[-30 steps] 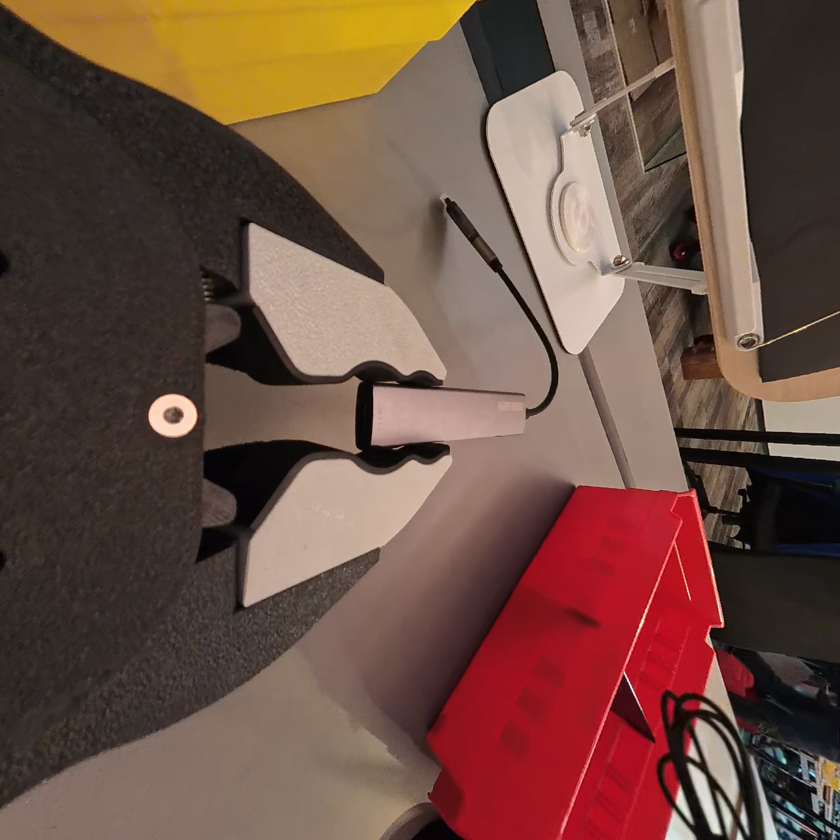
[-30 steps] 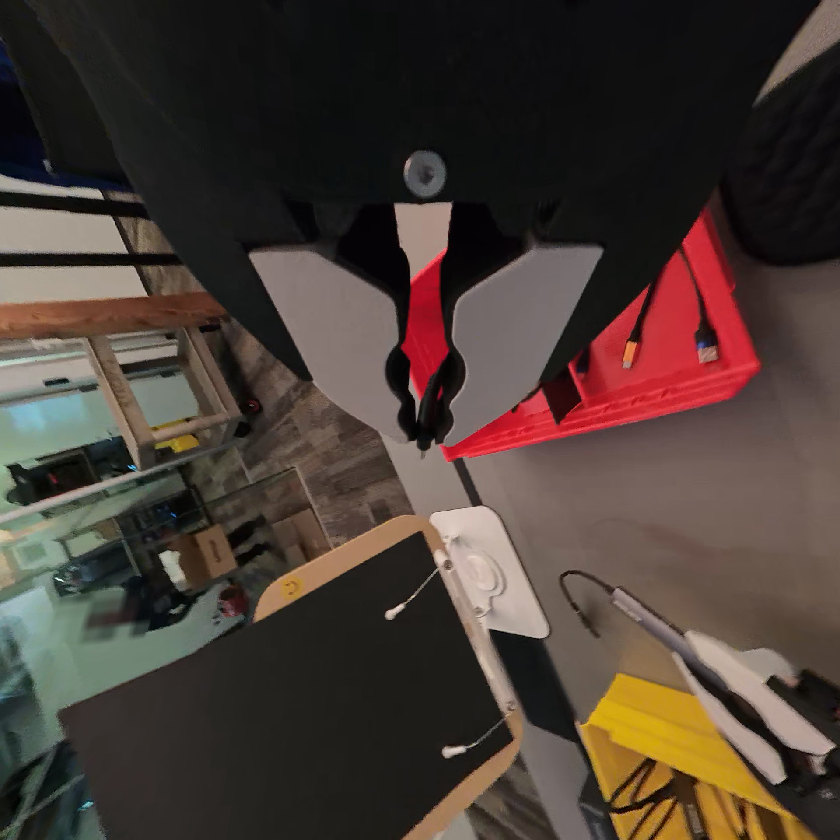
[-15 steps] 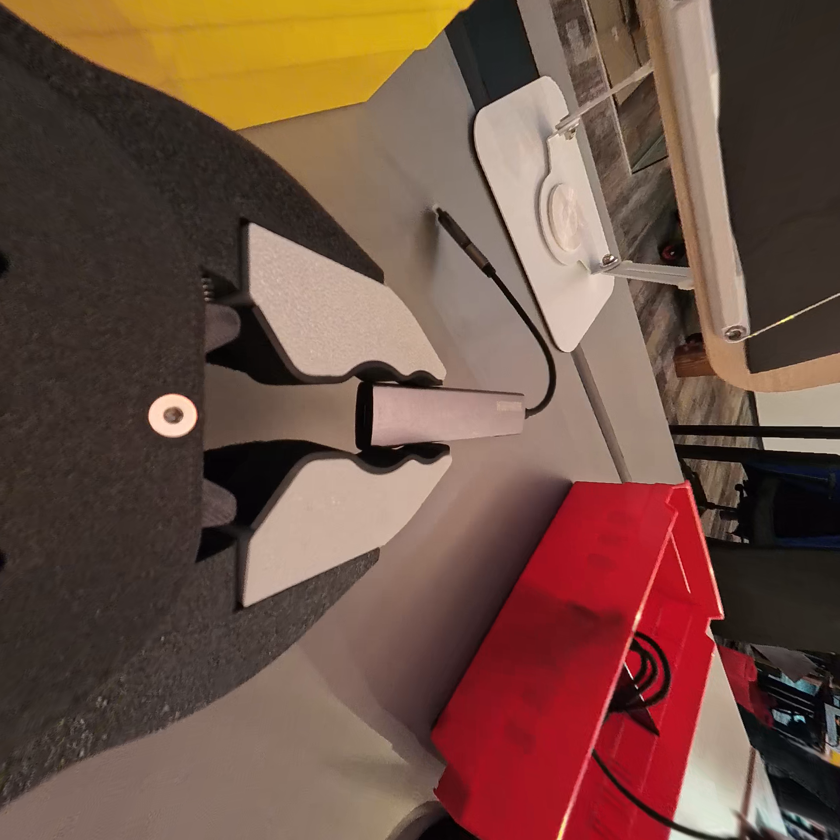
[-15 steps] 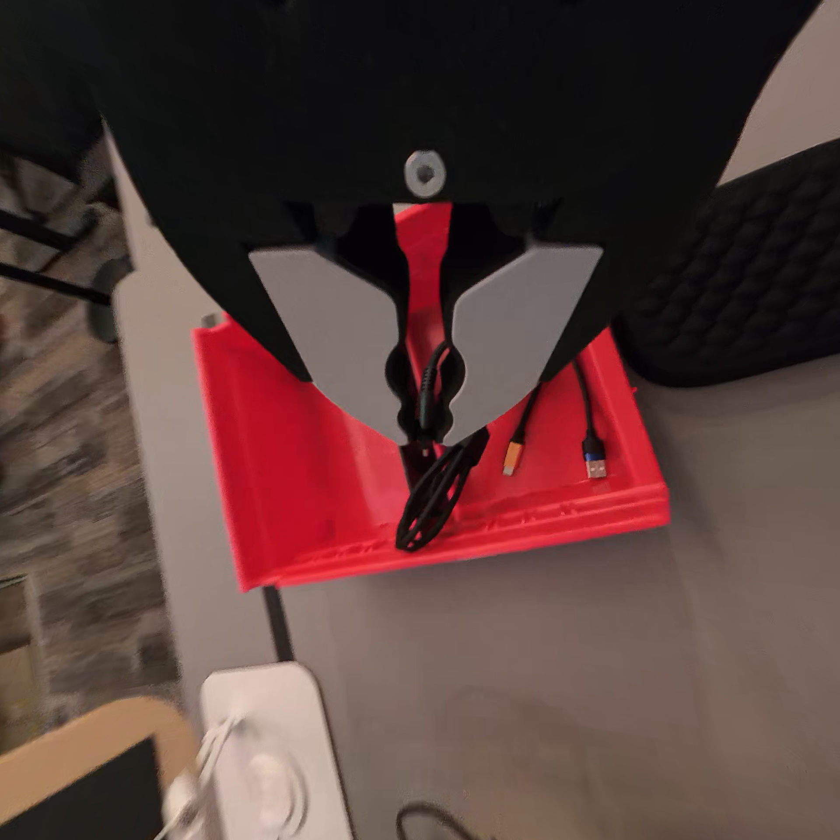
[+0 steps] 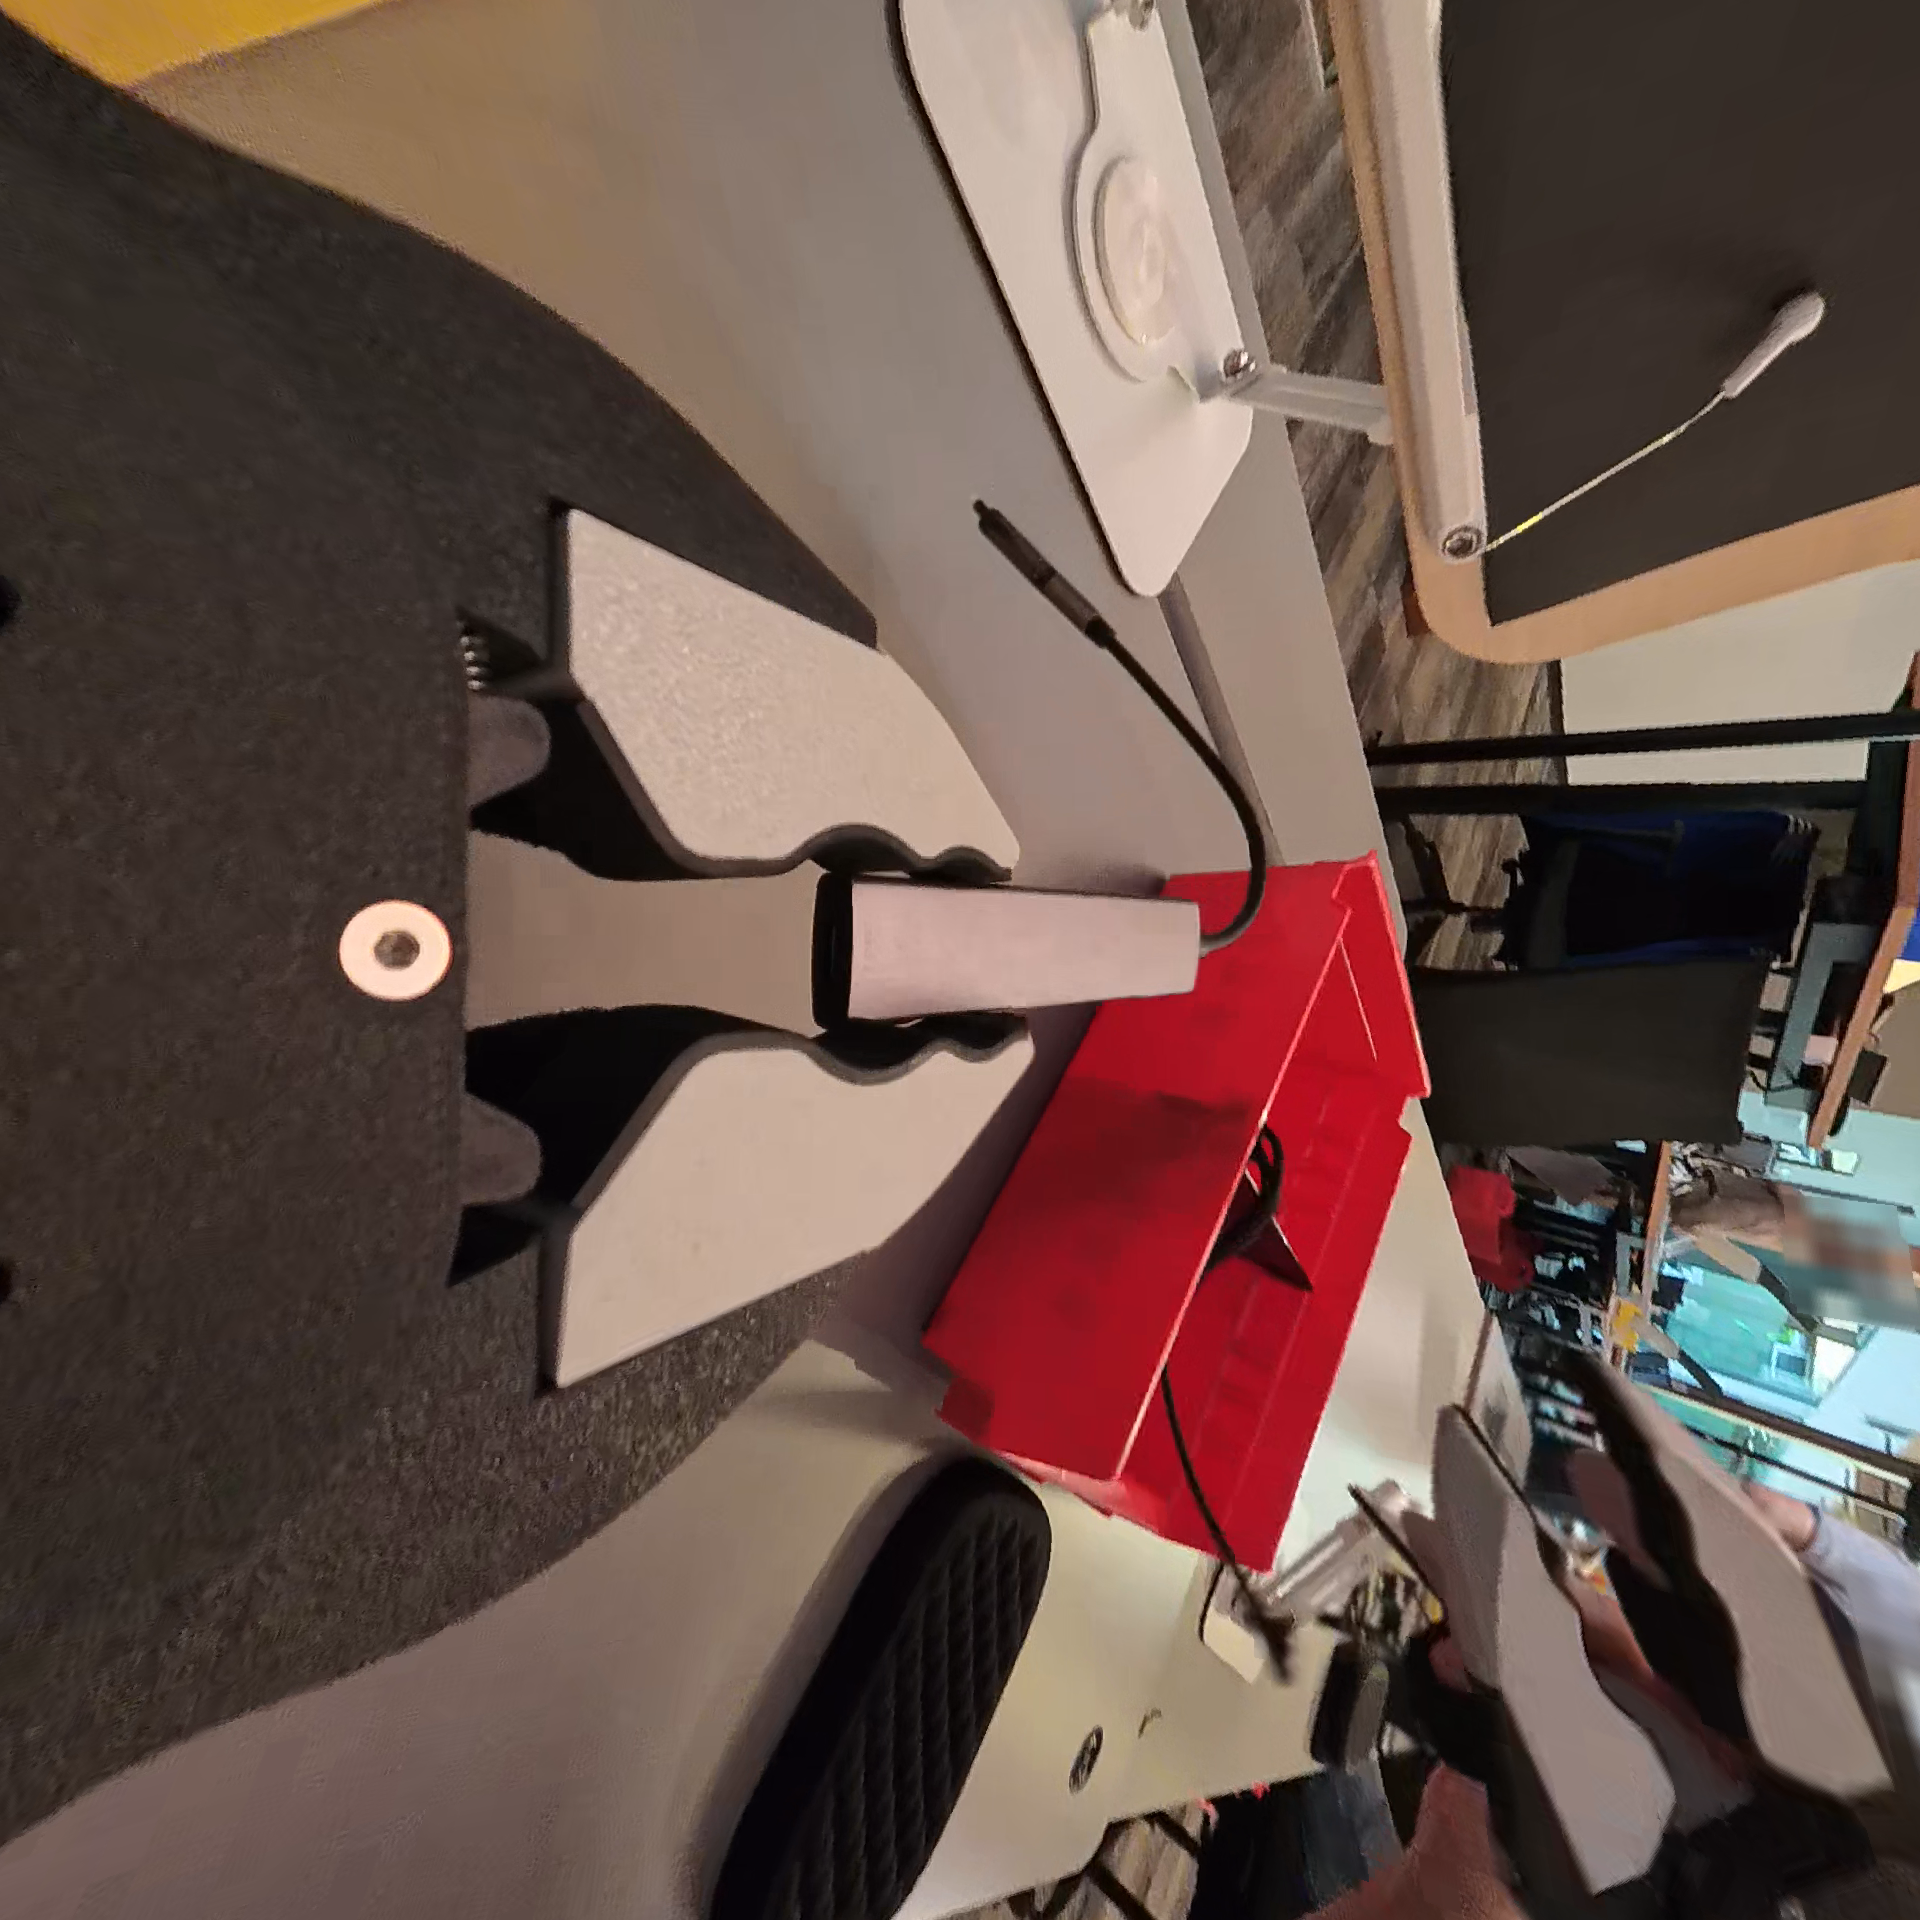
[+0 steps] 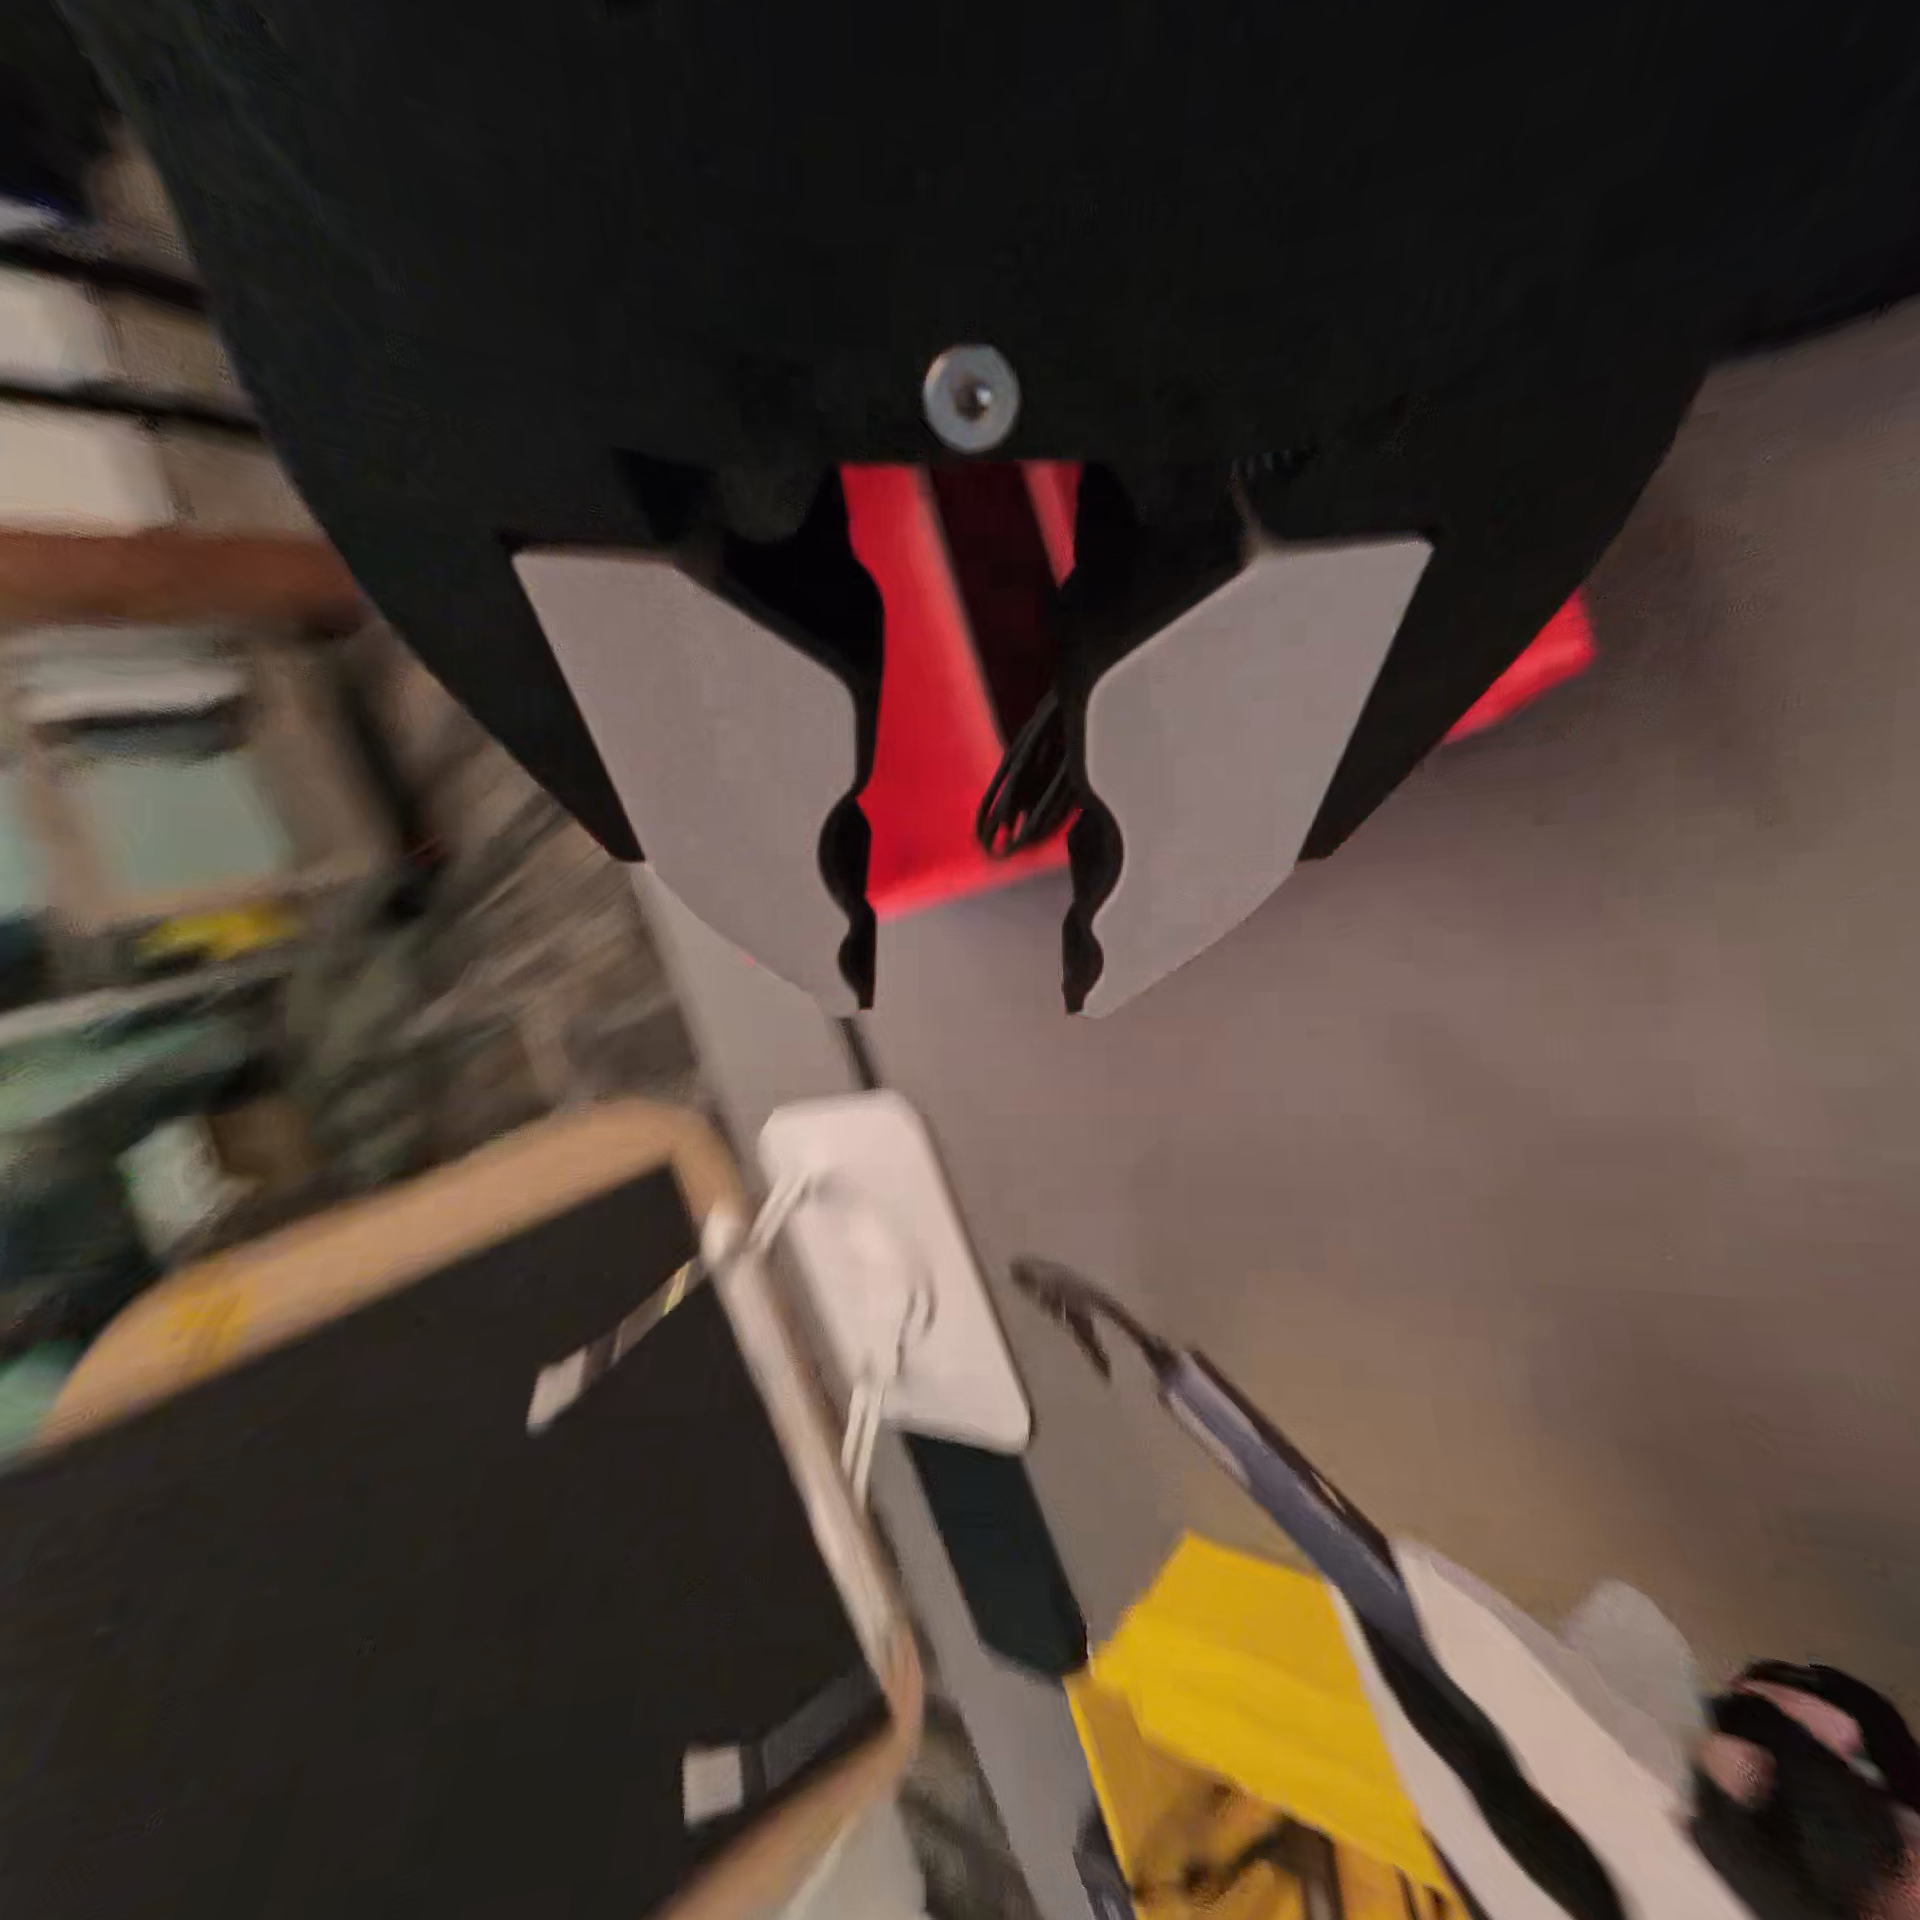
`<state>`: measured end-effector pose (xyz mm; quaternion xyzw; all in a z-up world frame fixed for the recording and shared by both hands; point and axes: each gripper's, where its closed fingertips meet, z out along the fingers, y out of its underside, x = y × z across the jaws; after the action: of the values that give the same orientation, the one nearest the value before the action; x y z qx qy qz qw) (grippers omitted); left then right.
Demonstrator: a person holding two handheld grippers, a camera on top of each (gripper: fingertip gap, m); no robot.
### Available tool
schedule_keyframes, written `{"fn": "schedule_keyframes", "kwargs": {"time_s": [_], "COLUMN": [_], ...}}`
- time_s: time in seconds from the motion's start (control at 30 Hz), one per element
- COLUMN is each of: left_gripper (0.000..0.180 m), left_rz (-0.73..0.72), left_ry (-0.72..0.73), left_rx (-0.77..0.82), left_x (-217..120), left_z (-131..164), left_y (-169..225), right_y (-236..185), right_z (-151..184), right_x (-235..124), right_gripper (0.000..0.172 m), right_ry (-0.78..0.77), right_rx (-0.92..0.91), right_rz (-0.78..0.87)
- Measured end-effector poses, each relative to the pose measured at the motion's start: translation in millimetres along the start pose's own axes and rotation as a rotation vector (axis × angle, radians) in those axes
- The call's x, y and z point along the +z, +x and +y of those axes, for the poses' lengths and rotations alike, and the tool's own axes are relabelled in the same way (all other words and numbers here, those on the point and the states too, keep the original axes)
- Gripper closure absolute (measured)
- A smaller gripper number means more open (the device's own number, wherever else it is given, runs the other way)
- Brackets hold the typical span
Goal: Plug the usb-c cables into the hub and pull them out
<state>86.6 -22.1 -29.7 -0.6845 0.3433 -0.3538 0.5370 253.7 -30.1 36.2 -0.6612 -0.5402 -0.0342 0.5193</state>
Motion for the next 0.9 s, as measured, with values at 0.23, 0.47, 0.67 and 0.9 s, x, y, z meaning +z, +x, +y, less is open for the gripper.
{"fn": "schedule_keyframes", "kwargs": {"time_s": [0.23,0.47,0.67,0.9], "left_gripper": [0.157,0.144,0.146,0.146], "left_rz": [0.159,0.322,0.239,0.238], "left_ry": [0.014,0.215,0.225,0.104], "left_rx": [-0.12,-0.328,-0.335,-0.323], "left_x": [0.8,-18.1,-20.7,-2.0], "left_z": [-3.9,-34.2,-30.5,-8.7], "left_y": [20.5,22.1,2.8,10.3], "right_y": [-79.6,-60.2,46.8,94.3], "right_z": [-68.3,-64.4,-52.4,19.0], "right_x": [79.5,94.0,17.6,-18.5], "right_gripper": [0.132,0.162,0.162,0.162], "right_ry": [0.058,-0.002,0.058,-0.035], "right_rx": [-0.497,-0.494,-0.113,0.217], "right_rz": [0.036,0.034,0.026,-0.057]}}
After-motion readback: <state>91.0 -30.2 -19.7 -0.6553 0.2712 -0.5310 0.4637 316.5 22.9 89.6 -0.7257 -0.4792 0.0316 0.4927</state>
